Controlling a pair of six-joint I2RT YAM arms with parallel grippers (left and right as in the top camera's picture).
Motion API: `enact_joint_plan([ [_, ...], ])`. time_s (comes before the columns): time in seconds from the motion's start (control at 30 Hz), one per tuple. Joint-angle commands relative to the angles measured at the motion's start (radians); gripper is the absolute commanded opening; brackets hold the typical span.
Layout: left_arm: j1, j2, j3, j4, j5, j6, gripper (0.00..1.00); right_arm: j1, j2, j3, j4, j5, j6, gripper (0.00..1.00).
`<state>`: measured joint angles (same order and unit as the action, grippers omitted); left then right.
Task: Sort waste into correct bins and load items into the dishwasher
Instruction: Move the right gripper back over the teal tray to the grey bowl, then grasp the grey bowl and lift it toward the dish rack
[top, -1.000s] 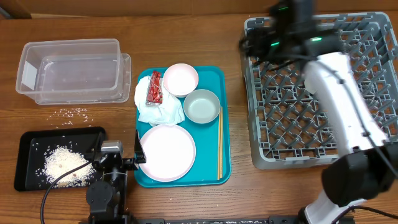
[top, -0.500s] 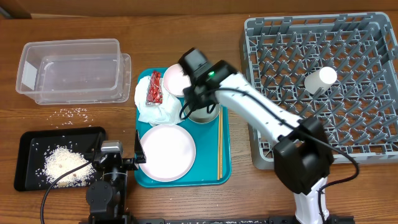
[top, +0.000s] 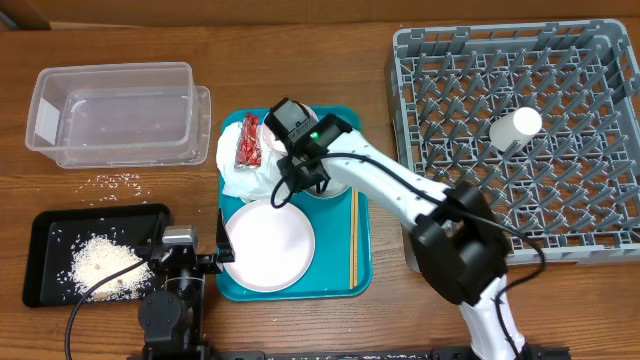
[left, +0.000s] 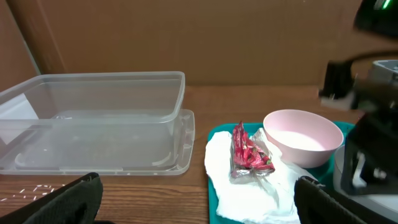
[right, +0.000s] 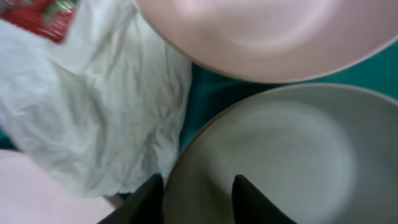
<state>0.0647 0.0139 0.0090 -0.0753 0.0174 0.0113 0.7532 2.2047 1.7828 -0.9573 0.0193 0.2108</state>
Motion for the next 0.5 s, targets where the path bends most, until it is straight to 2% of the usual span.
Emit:
enact_joint_plan([
  [0.0, -0.008, -0.009, -0.004, -0.002, -0.002, 0.019, 1.00, -0.002, 0.026, 0.002, -0.006, 0.024, 0.002, 0.33],
  [0.2, -0.008, -0.009, -0.005, -0.002, -0.002, 0.019, 1.00, -0.002, 0.024, 0.007, -0.017, 0.024, 0.010, 0.21],
  [0.37, -0.008, -0.009, -0.004, -0.002, -0.002, 0.019, 1.00, -0.002, 0.023, 0.069, -0.091, 0.000, 0.037, 0.04],
  [0.47, -0.008, -0.009, -0.004, -0.002, -0.002, 0.019, 1.00, -0.002, 0.017, 0.145, -0.159, -0.001, 0.047, 0.04],
])
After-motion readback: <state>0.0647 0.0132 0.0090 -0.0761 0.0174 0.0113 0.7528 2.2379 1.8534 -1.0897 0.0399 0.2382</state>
